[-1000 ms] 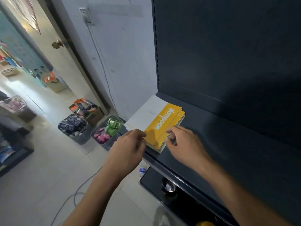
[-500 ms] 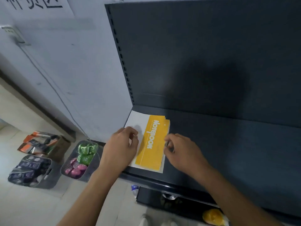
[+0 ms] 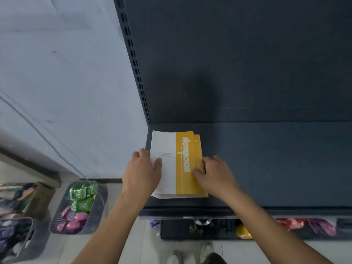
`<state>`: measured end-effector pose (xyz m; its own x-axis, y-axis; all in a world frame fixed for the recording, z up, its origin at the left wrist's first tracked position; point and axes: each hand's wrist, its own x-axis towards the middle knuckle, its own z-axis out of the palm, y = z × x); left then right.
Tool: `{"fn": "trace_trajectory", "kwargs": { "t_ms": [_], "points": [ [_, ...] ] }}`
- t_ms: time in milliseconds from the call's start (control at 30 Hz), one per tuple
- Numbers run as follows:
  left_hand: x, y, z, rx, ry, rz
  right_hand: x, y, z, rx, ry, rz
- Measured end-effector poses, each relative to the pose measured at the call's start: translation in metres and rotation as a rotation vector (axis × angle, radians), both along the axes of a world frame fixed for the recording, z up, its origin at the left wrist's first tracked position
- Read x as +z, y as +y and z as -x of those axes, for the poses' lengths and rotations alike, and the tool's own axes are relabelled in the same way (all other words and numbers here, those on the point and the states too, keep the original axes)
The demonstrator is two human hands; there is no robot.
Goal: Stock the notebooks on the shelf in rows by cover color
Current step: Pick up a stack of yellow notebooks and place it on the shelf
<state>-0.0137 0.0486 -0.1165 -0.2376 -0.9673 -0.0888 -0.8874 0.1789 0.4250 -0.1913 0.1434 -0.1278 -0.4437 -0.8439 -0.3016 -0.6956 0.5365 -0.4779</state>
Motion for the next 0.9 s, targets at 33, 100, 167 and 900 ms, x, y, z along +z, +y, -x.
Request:
{"fn": "trace_trajectory", "kwargs": {
  "t_ms": [33, 100, 167, 900],
  "points": [
    [0.0, -0.001, 0.0, -0.004, 0.006, -0.01, 0.0, -0.002, -0.003, -0.01, 0.002, -0.009],
    [0.001, -0.004, 0.002, -0.01, 0.02, -0.02, 0.001, -0.003, -0.009, -0.014, 0.032, -0.014],
    [0.001, -0.006, 0.004, -0.02, 0.02, -0.024, 0.002, -0.003, -0.013, 0.002, 0.085, -0.016],
    [0.008, -0.023, -0.002, 0.044, 0.064, -0.244, 0.009, -0.021, -0.02, -0.052, -0.067, 0.153]
  ]
}}
